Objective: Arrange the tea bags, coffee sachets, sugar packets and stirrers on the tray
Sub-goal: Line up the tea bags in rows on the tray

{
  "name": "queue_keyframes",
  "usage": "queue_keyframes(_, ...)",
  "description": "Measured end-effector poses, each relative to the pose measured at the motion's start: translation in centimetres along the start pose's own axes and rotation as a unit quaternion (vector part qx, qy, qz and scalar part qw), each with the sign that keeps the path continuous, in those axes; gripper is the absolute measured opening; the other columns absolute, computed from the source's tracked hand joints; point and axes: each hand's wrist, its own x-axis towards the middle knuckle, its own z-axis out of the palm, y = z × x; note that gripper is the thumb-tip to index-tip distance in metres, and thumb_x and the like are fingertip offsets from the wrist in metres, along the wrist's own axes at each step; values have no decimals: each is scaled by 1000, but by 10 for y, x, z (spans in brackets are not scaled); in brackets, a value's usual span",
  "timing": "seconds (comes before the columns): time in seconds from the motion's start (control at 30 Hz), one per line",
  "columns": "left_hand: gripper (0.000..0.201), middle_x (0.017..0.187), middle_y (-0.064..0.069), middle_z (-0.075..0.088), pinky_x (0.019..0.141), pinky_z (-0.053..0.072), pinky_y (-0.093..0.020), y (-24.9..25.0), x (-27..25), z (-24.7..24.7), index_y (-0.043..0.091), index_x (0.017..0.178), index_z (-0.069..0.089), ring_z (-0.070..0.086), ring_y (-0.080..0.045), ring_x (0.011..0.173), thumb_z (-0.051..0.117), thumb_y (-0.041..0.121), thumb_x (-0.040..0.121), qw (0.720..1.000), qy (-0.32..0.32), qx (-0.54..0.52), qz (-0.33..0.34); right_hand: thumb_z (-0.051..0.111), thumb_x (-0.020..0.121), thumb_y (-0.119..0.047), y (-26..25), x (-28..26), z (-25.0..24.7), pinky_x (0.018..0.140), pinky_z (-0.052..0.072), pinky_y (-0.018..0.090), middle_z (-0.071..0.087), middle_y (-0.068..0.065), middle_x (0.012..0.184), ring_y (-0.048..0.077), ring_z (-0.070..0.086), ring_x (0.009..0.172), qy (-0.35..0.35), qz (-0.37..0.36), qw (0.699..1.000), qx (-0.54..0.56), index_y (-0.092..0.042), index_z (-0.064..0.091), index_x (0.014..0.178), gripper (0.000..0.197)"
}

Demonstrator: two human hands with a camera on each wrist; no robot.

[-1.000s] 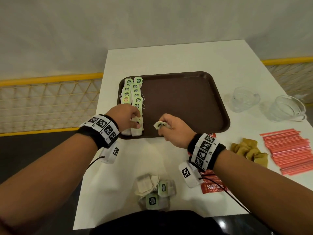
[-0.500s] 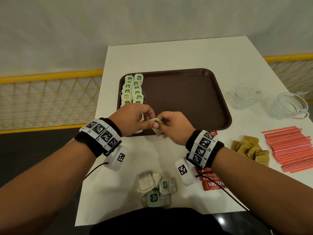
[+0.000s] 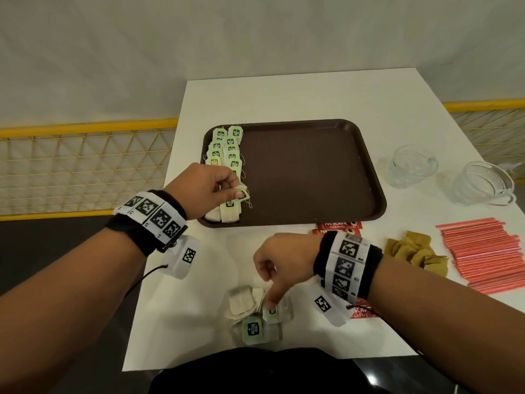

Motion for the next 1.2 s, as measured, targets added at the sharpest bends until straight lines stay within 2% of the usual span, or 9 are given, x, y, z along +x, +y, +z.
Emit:
queue_keyframes(0.1,15,75,4,67,68,50,-27,2,-3,6,21,88,70,60,-12,68,74,35,83,1000,-11,3,1,84,64,-56,-3,3,11,55,42,26,66,-2,77,16,57,68,-24,29,993,-113,-18,64,85,48)
queue_keyframes(0.27,13,78,5,68,72,52,-30,1,2,9,24,87,70,60,-8,70,76,34,81,1000,-14,4,-9,81,71,-48,0,6,23,59,44,26,68,-3,87,18,62,78,-41,35,982,-181,-22,66,90,36)
queue_keyframes(0.33,12,76,9,68,73,50,-26,1,9,6,28,85,71,59,-1,67,77,35,79,1000,1,-5,-17,80,74,-43,4,7,22,63,47,27,69,-4,87,19,63,80,-37,30,985,-166,-23,69,90,28)
queue_keyframes(0.43,17,74,12,67,75,50,-25,2,24,-3,25,86,74,62,-8,71,80,37,76,999,31,-6,-33,77,78,-30,10,8,18,68,48,27,69,-3,86,20,63,82,-17,25,990,-135,-19,70,90,17)
queue_keyframes(0.53,21,77,9,69,77,49,-26,2,49,-14,26,87,75,62,-10,73,79,43,75,997,48,40,-36,75,79,-27,14,7,10,65,42,25,67,-3,89,19,61,85,14,23,994,-106,-20,64,83,14)
queue_keyframes(0.7,20,91,1,72,76,44,-27,-6,110,-19,23,99,75,61,-15,83,74,35,82,987,-36,149,-49,69,83,-19,19,7,4,71,39,26,62,-8,89,15,56,84,49,19,996,-74,-28,61,82,12)
queue_keyframes(0.8,25,101,-2,72,84,47,-30,-16,145,-11,21,106,74,63,-20,94,75,32,83,984,-65,156,-59,68,86,-19,23,3,-1,72,38,26,62,-6,90,16,57,85,66,15,997,-41,-19,67,93,7)
queue_keyframes(1.0,28,99,-4,73,80,47,-28,-31,197,-2,19,103,75,65,-21,94,78,32,79,985,-57,140,-82,68,88,-24,37,-2,-16,70,32,20,65,-5,92,6,50,77,140,17,990,5,-17,70,99,13)
queue_keyframes(1.2,33,103,-1,69,88,50,-36,-40,221,-3,17,104,70,63,-24,101,78,36,79,983,-14,161,-89,71,87,-25,49,-6,-30,69,44,22,64,-11,83,4,56,73,190,43,979,64,-19,69,94,10)
